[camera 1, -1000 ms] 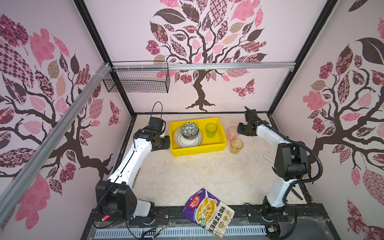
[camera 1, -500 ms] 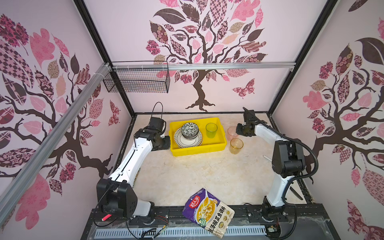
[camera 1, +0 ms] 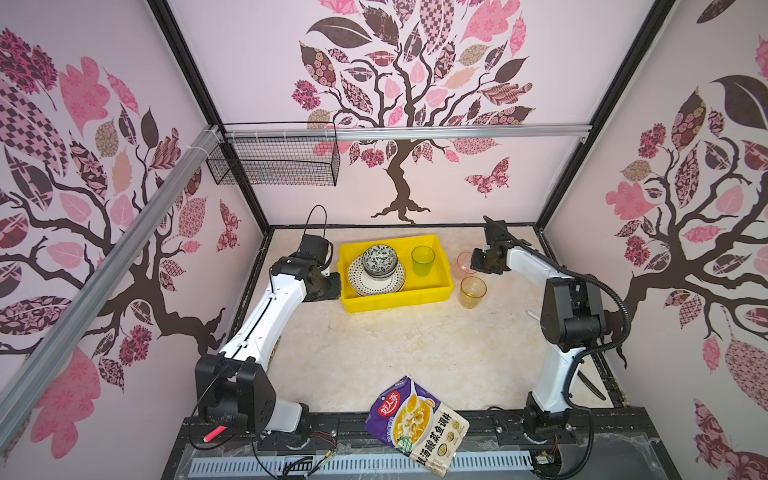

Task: Place the mixed dishes into the plastic bin
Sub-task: 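Lower the right gripper and close it on the pink cup's rim, then lift the pink-rimmed cup with the right gripper and carry it over the bin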

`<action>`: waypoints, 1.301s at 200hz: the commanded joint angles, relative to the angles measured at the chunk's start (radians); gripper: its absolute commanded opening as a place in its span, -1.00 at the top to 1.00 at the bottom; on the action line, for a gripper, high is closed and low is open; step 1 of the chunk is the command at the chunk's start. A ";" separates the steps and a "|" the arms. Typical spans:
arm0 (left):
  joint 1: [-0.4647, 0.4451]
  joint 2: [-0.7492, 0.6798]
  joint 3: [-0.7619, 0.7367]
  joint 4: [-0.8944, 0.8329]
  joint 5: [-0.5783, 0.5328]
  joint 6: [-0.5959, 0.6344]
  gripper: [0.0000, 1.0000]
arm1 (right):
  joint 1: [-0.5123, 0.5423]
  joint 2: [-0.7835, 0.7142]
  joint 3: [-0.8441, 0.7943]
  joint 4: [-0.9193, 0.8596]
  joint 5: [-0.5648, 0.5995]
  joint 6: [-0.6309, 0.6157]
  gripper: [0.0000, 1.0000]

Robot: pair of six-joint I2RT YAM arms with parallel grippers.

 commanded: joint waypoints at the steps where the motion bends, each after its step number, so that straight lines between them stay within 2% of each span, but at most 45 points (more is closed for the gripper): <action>1: -0.003 -0.004 0.028 0.002 -0.008 0.016 0.25 | 0.003 0.018 0.053 -0.029 0.016 0.000 1.00; 151: -0.002 -0.037 0.012 0.000 -0.006 0.010 0.25 | 0.003 -0.091 0.059 -0.008 0.025 -0.018 1.00; 260: -0.004 -0.066 0.000 -0.001 -0.001 0.005 0.24 | 0.008 -0.185 0.081 0.000 -0.056 0.007 1.00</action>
